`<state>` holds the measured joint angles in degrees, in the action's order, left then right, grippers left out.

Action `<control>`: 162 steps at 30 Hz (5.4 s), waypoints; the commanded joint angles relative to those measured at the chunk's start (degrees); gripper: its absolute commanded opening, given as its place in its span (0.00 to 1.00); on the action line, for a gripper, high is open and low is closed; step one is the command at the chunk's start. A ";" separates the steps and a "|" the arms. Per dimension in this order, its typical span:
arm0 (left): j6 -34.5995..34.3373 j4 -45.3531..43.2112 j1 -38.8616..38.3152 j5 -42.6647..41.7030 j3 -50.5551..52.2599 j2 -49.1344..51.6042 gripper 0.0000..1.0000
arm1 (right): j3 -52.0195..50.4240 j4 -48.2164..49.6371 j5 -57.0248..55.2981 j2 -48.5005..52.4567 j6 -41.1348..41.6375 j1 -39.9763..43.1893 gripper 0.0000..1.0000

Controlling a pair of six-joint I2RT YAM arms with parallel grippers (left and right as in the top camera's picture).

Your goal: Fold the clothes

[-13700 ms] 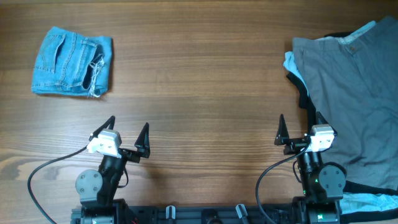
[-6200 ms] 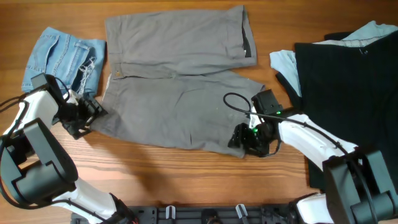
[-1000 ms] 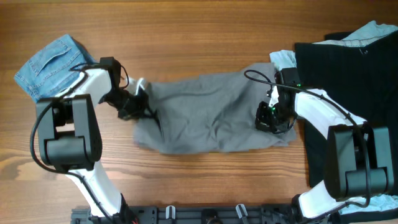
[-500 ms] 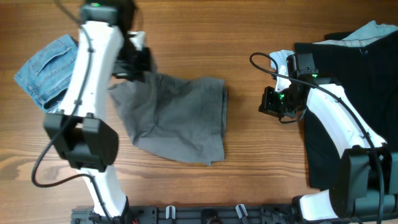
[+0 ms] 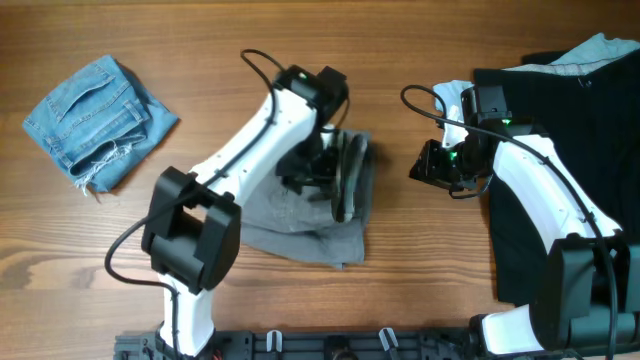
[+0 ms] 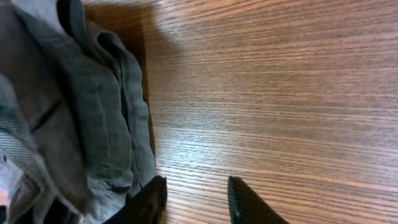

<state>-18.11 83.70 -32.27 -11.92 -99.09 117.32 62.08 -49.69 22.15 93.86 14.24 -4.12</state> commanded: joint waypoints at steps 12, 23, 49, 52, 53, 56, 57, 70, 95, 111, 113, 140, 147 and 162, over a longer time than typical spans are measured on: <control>17.97 -9.97 26.18 -7.80 -2.47 -2.21 0.04 | -0.94 23.89 -4.48 4.57 7.85 -29.59 0.04; 22.38 -13.49 26.12 -10.60 9.16 -2.19 0.37 | -2.73 8.61 -1.55 8.09 6.34 -24.17 0.07; 9.09 -21.44 29.94 -18.53 -9.68 -3.10 0.84 | 4.81 20.24 -6.67 -2.16 5.86 -19.04 0.24; 8.72 -11.80 29.70 -13.53 -6.95 -2.93 0.83 | 4.81 27.15 -10.78 2.01 3.74 -19.04 0.24; 8.50 -10.99 29.70 -13.57 -5.60 -2.93 0.83 | 4.81 28.37 -12.20 3.28 3.78 -19.04 0.23; 6.47 -10.40 29.70 -16.26 2.36 -2.93 0.86 | 4.81 31.41 -14.27 11.06 5.07 -18.36 0.21; 5.66 -11.50 29.64 -18.12 5.62 -2.93 0.87 | 4.81 31.17 -14.23 12.98 6.82 -17.81 0.18; -24.22 -41.40 17.38 -19.91 34.97 -2.93 1.00 | 4.81 27.76 -11.28 16.61 8.81 -17.00 0.16; 11.69 -33.29 51.23 -7.91 -6.88 -7.74 0.04 | 5.40 16.48 -13.20 -11.37 -0.11 -17.00 0.17; 13.53 -12.39 72.41 -8.11 -11.28 -14.86 0.69 | 5.40 15.56 -13.14 -11.37 0.98 -17.00 0.19; 14.01 -14.12 69.70 -5.25 -10.23 -13.81 0.04 | 5.40 15.47 -13.11 -11.37 2.25 -17.00 0.19; 15.78 -6.03 65.77 -9.05 -11.82 -56.87 1.00 | 5.53 13.33 -14.88 -51.34 0.72 -17.03 1.00; 15.78 -5.86 65.77 -9.05 -11.82 -58.77 1.00 | 5.53 1.36 -18.45 -48.11 21.42 -17.00 1.00; 15.78 -5.86 65.77 -9.05 -11.82 -58.77 1.00 | -26.60 18.75 -23.30 -93.00 1.40 -4.20 1.00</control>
<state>-2.61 78.04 33.47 -20.08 -110.96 58.50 40.32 -33.63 -2.57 1.10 7.01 -9.17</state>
